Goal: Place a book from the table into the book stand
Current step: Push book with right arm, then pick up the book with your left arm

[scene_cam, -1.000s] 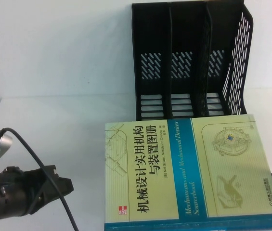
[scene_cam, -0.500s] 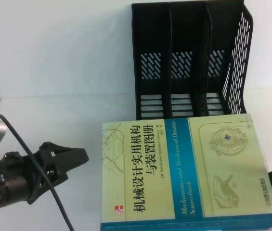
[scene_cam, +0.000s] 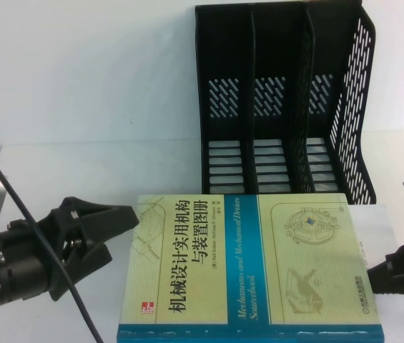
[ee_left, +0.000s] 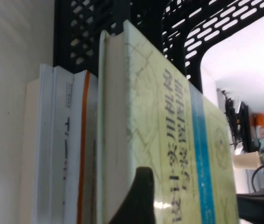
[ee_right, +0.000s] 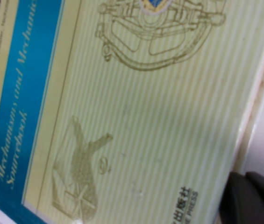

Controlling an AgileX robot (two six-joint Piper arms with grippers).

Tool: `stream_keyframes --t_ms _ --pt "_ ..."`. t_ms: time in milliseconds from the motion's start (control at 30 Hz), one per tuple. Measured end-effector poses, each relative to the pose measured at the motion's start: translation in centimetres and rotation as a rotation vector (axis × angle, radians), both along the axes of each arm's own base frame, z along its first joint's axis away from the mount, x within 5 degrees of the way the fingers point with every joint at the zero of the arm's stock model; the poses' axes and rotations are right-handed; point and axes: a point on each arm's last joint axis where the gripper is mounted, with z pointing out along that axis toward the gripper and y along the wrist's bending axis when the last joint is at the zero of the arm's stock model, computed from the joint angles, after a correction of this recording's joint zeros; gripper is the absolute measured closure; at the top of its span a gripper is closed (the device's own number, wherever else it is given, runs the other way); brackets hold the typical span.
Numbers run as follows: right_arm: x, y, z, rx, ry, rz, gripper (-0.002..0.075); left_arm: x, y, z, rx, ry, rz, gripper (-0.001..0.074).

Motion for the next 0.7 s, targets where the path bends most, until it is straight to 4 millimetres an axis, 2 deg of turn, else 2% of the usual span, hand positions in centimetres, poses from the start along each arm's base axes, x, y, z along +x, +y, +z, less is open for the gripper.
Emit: stream_keyframes --t_ms 367,533,700 --pt "0.1 0.1 -0.1 0.009 0.009 -0.007 0.0728 -0.5 1.1 -1.1 0.152 0.02 -0.071 0.0069" --pt "0.1 0.1 -0.1 0.01 0.011 -0.008 0.0728 -0.9 0.8 -1.0 0.122 0.04 -0.113 0.0125" --pt "0.1 0.1 -0.1 0.011 0.013 -0.006 0.0728 -1.3 0.6 -0.9 0.086 0.057 -0.155 0.0219"
